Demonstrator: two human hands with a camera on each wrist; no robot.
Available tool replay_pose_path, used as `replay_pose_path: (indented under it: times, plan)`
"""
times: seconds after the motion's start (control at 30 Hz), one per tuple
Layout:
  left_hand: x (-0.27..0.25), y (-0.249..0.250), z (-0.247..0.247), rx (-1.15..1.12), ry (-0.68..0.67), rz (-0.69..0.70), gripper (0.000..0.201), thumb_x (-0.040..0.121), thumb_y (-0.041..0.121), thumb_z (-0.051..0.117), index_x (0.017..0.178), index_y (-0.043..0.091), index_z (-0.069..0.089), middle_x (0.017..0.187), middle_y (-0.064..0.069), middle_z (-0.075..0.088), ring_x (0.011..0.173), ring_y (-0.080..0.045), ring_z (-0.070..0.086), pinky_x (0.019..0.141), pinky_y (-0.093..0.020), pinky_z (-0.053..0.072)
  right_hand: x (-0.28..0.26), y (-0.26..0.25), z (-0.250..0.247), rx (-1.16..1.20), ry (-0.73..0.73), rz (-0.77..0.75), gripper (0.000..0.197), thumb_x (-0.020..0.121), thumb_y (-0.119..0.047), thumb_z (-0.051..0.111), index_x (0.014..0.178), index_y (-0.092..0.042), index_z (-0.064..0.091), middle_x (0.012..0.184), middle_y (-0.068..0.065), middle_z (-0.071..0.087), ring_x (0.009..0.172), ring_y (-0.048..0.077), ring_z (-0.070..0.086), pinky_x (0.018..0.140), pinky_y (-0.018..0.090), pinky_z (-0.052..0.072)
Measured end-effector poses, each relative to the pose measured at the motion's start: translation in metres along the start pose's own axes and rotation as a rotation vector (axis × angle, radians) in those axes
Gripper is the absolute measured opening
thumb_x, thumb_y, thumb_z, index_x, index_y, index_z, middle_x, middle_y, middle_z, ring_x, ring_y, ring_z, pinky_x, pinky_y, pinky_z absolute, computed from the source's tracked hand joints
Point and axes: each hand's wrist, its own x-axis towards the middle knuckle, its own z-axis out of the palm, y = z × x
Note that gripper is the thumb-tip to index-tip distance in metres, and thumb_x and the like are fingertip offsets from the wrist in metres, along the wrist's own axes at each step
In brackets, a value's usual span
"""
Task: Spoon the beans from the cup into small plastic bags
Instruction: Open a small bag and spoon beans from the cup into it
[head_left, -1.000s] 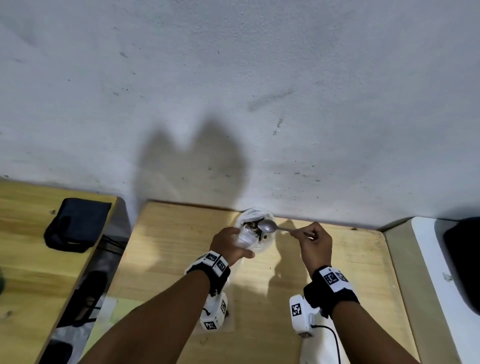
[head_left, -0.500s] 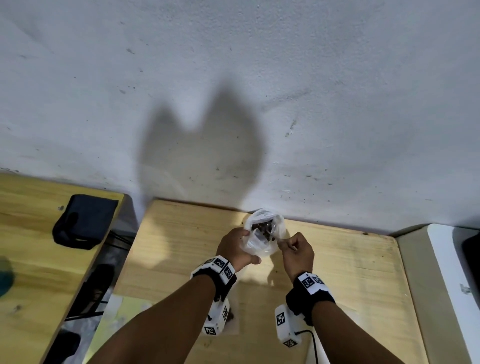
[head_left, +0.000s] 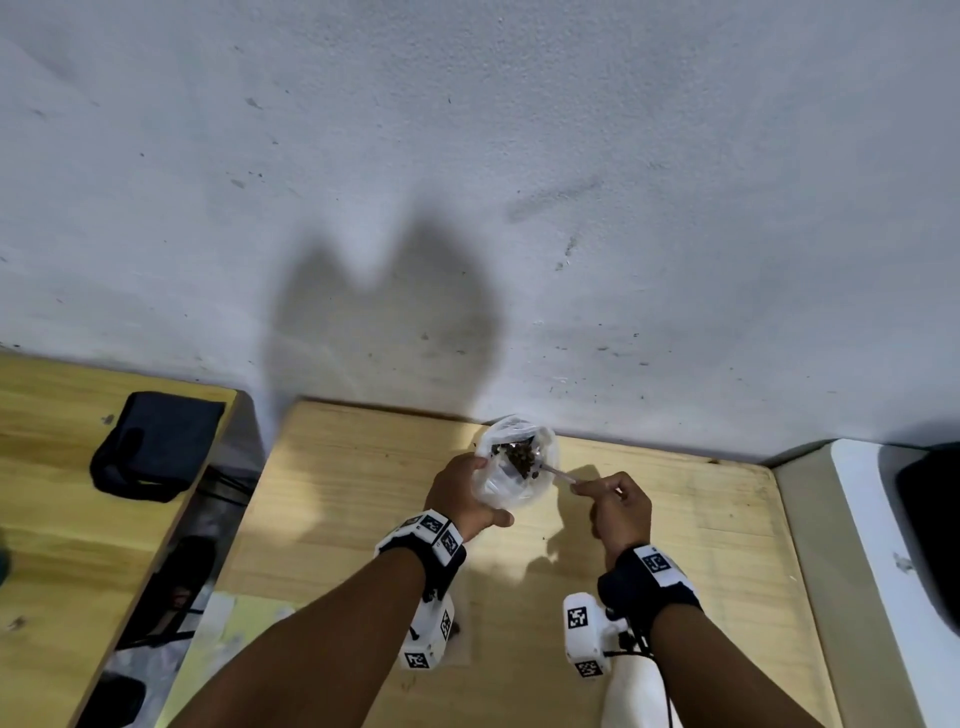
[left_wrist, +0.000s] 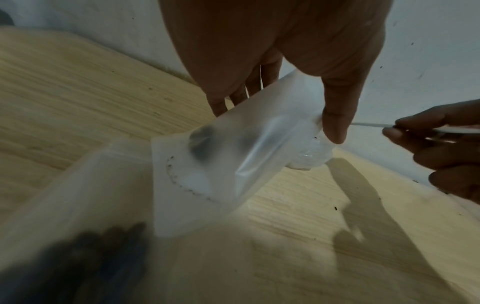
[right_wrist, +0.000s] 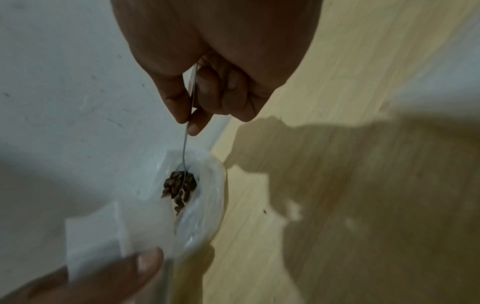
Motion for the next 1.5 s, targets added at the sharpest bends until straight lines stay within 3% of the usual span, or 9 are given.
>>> replay_pose_path:
  times: [0.13,0.23,0.37,0.5,0.7,0.93,1.2,1.37,1.5]
  plan:
    - [-0.002,0.002,-0.001,0.032,-0.011,-0.017,0.095,0.051,0.033,0.091,0.134,0.02,0.046,0.141,0.005,0.044,0.128,-0.016,0.044,0.106,-0.029,0.038,0.0,-0.015,-0.014,0.038,-0.017,-0.064,0.019,0.074,0.0,0.071,0.083,0.01,0.058,0.049,0.004,0.04,0.044,0.017,0.029,0.043,0.023,0.024]
    - [-0.003,0.005,-0.003,0.027,-0.014,-0.038,0.095,0.051,0.034,0.091,0.134,0.021,0.047,0.14,0.005,0.046,0.127,-0.016,0.046,0.105,-0.029,0.04,-0.002,-0.025,-0.021,0.051,-0.049,-0.103,0.014,0.072,0.002,0.071,0.076,0.003,0.057,0.049,0.003,0.038,0.045,0.017,0.028,0.045,0.024,0.023]
    - [-0.005,0.008,-0.004,0.01,-0.01,-0.056,0.095,0.051,0.032,0.091,0.134,0.018,0.048,0.138,0.002,0.05,0.125,-0.018,0.049,0.103,-0.032,0.042,-0.007,-0.028,-0.023,-0.029,-0.139,-0.235,0.022,0.072,0.004,0.073,0.072,0.009,0.052,0.053,0.006,0.045,0.048,0.017,0.036,0.046,0.023,0.029]
    - [-0.007,0.01,-0.005,0.023,-0.001,-0.052,0.092,0.052,0.034,0.091,0.133,0.017,0.05,0.137,0.001,0.052,0.124,-0.019,0.051,0.104,-0.033,0.042,-0.015,-0.027,-0.014,-0.203,-0.217,-0.387,0.028,0.075,0.001,0.076,0.064,-0.002,0.051,0.052,-0.011,0.056,0.049,0.003,0.046,0.051,0.014,0.038]
    - [-0.008,0.015,-0.007,0.041,-0.015,-0.04,0.087,0.057,0.033,0.088,0.133,0.014,0.05,0.137,-0.001,0.052,0.124,-0.02,0.051,0.104,-0.033,0.041,-0.01,-0.017,-0.007,-0.18,0.037,-0.399,0.021,0.078,0.0,0.07,0.067,-0.004,0.053,0.062,0.004,0.054,0.056,0.015,0.046,0.055,0.023,0.04]
    - [-0.006,0.008,-0.011,-0.026,-0.04,-0.046,0.092,0.053,0.029,0.091,0.134,0.015,0.05,0.137,0.0,0.053,0.123,-0.017,0.052,0.103,-0.027,0.042,0.001,0.001,0.017,-0.407,0.059,-0.466,0.035,0.086,-0.014,0.067,0.065,-0.026,0.042,0.06,0.002,0.058,0.054,0.031,0.056,0.055,0.033,0.047]
    - [0.0,0.002,-0.01,-0.109,-0.03,-0.047,0.087,0.05,0.022,0.092,0.128,0.014,0.055,0.129,0.001,0.058,0.114,-0.014,0.056,0.096,-0.025,0.047,-0.007,0.018,0.038,-0.305,-0.046,-0.37,0.037,0.085,-0.008,0.068,0.063,-0.02,0.041,0.06,-0.004,0.048,0.056,0.014,0.046,0.058,0.028,0.04]
    - [0.002,0.0,-0.006,-0.159,-0.011,-0.051,0.086,0.047,0.019,0.093,0.125,0.014,0.057,0.125,0.001,0.06,0.11,-0.012,0.057,0.094,-0.026,0.049,-0.011,0.03,0.041,-0.219,-0.084,-0.199,0.029,0.077,-0.001,0.069,0.062,-0.013,0.047,0.06,0.0,0.05,0.06,0.018,0.046,0.061,0.03,0.04]
    - [0.004,-0.002,-0.005,-0.144,-0.006,-0.034,0.085,0.047,0.021,0.094,0.124,0.016,0.057,0.123,0.002,0.061,0.107,-0.012,0.058,0.09,-0.024,0.049,-0.008,0.025,0.036,-0.063,-0.081,0.029,0.03,0.075,0.005,0.066,0.058,-0.013,0.05,0.049,0.005,0.043,0.044,0.017,0.034,0.045,0.023,0.029]
